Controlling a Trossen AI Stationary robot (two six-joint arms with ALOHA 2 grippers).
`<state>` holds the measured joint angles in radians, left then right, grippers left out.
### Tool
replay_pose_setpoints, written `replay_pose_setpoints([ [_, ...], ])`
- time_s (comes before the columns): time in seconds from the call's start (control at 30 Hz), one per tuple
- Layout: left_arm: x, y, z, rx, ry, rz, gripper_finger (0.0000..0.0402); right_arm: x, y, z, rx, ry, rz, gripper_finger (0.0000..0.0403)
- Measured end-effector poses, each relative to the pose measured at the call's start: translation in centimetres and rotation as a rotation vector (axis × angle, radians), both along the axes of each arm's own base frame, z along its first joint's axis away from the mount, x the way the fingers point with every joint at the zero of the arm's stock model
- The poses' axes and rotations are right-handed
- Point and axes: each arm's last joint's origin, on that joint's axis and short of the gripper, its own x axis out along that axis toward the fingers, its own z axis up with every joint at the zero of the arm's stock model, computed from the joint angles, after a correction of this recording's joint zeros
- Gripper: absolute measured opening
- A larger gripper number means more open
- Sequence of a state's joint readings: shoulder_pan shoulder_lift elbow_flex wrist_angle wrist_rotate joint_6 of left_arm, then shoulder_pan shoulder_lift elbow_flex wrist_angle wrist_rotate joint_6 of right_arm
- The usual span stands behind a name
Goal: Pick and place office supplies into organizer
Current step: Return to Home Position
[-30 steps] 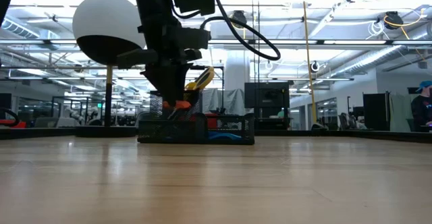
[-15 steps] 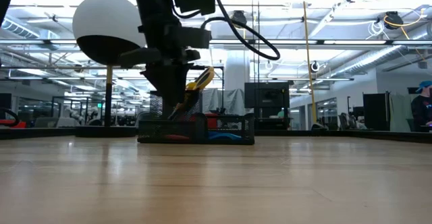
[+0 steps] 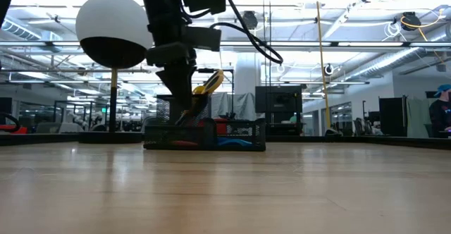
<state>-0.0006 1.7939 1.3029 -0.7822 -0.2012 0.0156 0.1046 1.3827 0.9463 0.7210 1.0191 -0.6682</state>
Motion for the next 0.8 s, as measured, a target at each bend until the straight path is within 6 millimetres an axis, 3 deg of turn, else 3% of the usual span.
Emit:
replay_pose_setpoints([
  [0.43, 1.4, 0.0, 0.6, -0.004, -0.168, 0.025, 0.0154, 0.0, 0.0, 0.0, 0.000, 0.000, 0.000, 0.0105],
  [0.8, 1.4, 0.3, 0.7, -0.014, -0.174, 0.067, 0.0154, 0.0, 0.0, 0.0, 0.000, -0.001, 0.001, 0.0105],
])
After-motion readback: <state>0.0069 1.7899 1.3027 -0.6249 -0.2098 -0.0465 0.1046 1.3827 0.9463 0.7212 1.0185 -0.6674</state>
